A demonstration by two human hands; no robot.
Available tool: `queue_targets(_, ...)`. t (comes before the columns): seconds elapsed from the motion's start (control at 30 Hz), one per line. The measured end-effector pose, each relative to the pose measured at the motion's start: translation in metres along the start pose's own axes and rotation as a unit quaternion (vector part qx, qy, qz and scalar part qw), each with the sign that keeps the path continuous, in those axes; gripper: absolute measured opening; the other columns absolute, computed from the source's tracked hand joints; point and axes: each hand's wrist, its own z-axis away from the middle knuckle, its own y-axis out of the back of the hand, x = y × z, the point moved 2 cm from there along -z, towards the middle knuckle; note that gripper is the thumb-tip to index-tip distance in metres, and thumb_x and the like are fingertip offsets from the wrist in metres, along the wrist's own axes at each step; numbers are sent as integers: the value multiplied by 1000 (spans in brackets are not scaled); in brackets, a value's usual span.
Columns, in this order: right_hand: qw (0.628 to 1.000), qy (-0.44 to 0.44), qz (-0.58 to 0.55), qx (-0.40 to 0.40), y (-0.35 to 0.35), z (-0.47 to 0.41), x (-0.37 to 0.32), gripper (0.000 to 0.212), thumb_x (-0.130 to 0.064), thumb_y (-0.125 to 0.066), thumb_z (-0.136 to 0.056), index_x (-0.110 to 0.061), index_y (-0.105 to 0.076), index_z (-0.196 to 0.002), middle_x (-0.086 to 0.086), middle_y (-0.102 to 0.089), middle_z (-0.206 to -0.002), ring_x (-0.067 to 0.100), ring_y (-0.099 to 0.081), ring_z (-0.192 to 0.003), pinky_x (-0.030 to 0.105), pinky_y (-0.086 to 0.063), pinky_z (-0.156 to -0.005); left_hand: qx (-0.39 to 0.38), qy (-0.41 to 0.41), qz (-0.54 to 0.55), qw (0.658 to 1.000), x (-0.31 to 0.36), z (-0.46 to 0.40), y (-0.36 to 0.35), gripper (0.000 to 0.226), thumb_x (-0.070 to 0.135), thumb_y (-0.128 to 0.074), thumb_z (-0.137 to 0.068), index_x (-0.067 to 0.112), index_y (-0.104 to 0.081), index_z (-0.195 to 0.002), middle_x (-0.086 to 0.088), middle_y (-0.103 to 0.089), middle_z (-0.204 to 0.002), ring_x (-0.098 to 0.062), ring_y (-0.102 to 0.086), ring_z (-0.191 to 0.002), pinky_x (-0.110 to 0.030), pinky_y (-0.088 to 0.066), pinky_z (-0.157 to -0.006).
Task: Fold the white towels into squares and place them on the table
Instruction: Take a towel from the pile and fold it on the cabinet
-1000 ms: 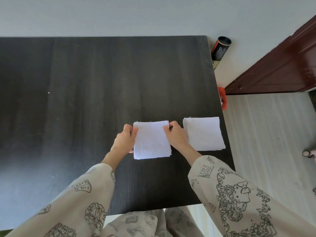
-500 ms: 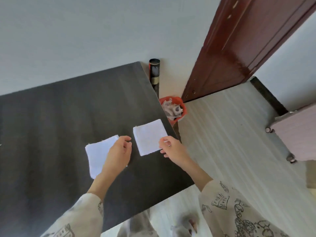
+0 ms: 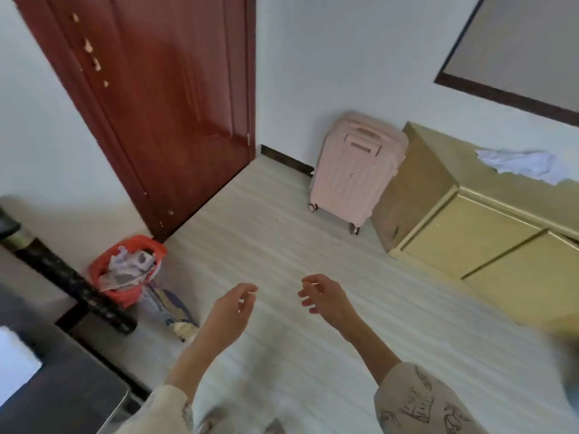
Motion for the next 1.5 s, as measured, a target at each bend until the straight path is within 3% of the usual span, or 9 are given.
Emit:
queue_targets(0.13, 995, -24, -46, 83, 101, -2, 31, 16, -16, -46, -97, -10, -56, -109, 6, -63, -91, 15, -58, -72, 20, -45, -59, -88, -70, -27, 993, 78, -57, -63, 21, 19, -43, -97, 17, -57, -113, 5, -60, -94, -14, -60, -81, -21, -44, -79)
queue_targets(0.43, 959, -97, -133, 232, 290, -48, 101, 22, -18, -47, -97, -9, -56, -114, 9, -66, -96, 18, -60, -79, 26, -49, -65, -225, -141, -61, 962, 210, -186, -216, 22, 18, -43, -97, 17, -57, -113, 1, -62, -98, -14, -61, -84, -22, -43, -77)
queue_targets(0.7, 932, -108, -169, 300, 460, -136, 101, 22, -22, -47, -97, -11, -56, -113, 6, -67, -96, 18, -62, -83, 30, -51, -73, -277, -171, -64, 943, 345, -329, -322, 17, 19, -41, -97, 25, -54, -107, -2, -61, -102, -16, -60, -88, -20, -41, -70)
queue_targets(0.87, 915, -131, -186, 333, 548, -170, 115, 23, -22, -47, -96, -11, -57, -114, 6, -67, -96, 18, -63, -82, 26, -50, -69, -318, -191, -99, 923, 413, -387, -386, 25, 20, -38, -98, 15, -55, -117, -6, -62, -109, -17, -59, -92, -22, -39, -77)
queue_targets(1.1, 912, -151, -200, 324, 666, -242, 151, 23, -19, -46, -97, -8, -57, -113, 9, -66, -97, 18, -60, -79, 24, -47, -63, -352, -202, -133, 904, 481, -460, -477, 30, 19, -36, -99, 11, -54, -122, -7, -60, -110, -14, -55, -94, -19, -38, -79)
queue_targets(1.27, 927, -145, -161, 307, 767, -305, 171, 21, -18, -47, -96, -8, -58, -111, 7, -66, -93, 18, -60, -76, 23, -46, -61, -320, -159, -128, 925, 533, -524, -549, 26, 17, -41, -97, 9, -57, -116, -7, -61, -97, -15, -54, -85, -19, -36, -72)
queue_targets(1.4, 949, -151, -34, 273, 831, -354, 187, 24, -21, -48, -94, -8, -60, -112, 11, -68, -104, 28, -63, -97, 31, -45, -83, -318, -126, -142, 929, 569, -565, -599, 26, 16, -43, -96, 8, -57, -116, -8, -63, -103, -14, -54, -85, -17, -34, -70)
queue_targets(1.5, 957, -171, 34, 230, 864, -379, 198, 27, -24, -46, -95, -10, -59, -114, 8, -66, -112, 25, -59, -106, 26, -40, -84, -315, -110, -148, 931, 587, -593, -628, 25, 15, -46, -95, 7, -57, -117, -10, -63, -111, -13, -53, -86, -17, -34, -72)
